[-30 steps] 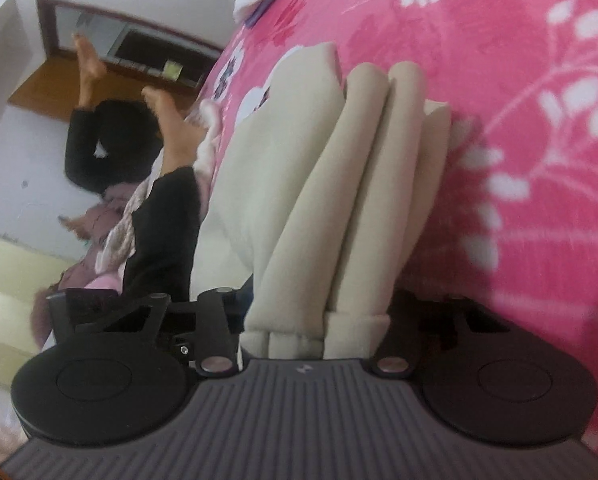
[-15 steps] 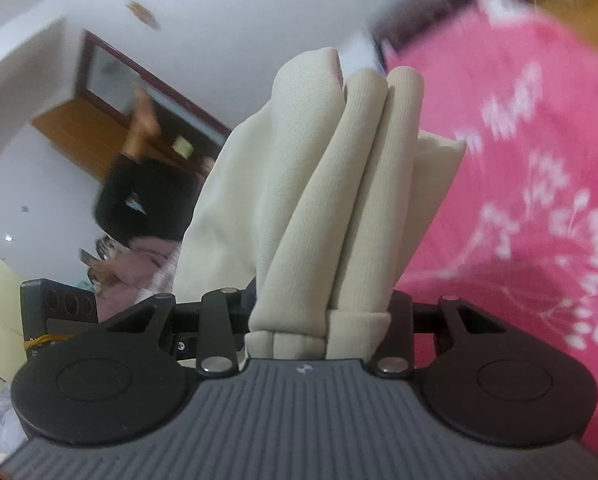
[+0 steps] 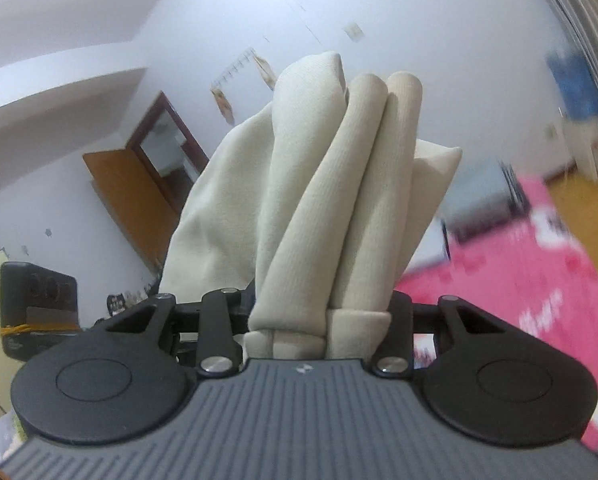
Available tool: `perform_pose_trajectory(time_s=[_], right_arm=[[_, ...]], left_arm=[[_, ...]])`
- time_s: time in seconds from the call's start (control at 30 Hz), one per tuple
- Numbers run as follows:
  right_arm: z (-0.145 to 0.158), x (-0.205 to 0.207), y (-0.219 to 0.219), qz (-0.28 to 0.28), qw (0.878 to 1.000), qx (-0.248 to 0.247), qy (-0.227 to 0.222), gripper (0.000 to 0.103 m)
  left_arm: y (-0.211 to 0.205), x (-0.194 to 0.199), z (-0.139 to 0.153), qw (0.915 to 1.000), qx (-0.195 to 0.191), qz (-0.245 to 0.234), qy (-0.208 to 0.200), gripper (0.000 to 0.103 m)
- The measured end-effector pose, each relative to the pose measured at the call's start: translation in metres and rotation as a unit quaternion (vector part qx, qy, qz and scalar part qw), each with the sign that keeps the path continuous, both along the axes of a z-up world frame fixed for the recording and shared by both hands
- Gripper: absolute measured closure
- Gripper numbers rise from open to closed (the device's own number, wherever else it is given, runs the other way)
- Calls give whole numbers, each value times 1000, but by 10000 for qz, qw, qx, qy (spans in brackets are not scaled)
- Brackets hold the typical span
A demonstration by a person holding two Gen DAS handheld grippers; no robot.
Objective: Fold clothes
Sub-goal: 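Carry the lifted hoodie with both grippers toward the white towel stack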
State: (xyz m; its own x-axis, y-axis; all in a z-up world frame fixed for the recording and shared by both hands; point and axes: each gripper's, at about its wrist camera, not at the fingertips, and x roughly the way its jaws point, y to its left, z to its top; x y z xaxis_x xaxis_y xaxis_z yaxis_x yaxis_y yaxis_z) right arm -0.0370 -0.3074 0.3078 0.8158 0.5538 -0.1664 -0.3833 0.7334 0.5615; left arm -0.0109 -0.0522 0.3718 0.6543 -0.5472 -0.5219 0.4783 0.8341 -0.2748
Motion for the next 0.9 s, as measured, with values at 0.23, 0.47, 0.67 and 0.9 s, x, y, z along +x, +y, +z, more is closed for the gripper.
perform_pose_trajectory(time_s=[0.23, 0.47, 0.67, 0.9], right_arm=[[44, 60, 33, -144, 9982, -22, -577, 65], [50, 78, 46, -676, 9959, -82, -595, 65], [75, 68, 59, -717, 9934, -519, -736, 66], [99, 64, 72, -628, 9920, -933, -570, 66]], left_arm=[[36, 38, 18, 9965, -442, 162, -687, 30], [43, 53, 16, 9929, -781, -228, -863, 30], [53, 54, 9, 9893, -1087, -51, -974, 30], [55, 57, 20, 9898, -1123, 275, -828, 30]])
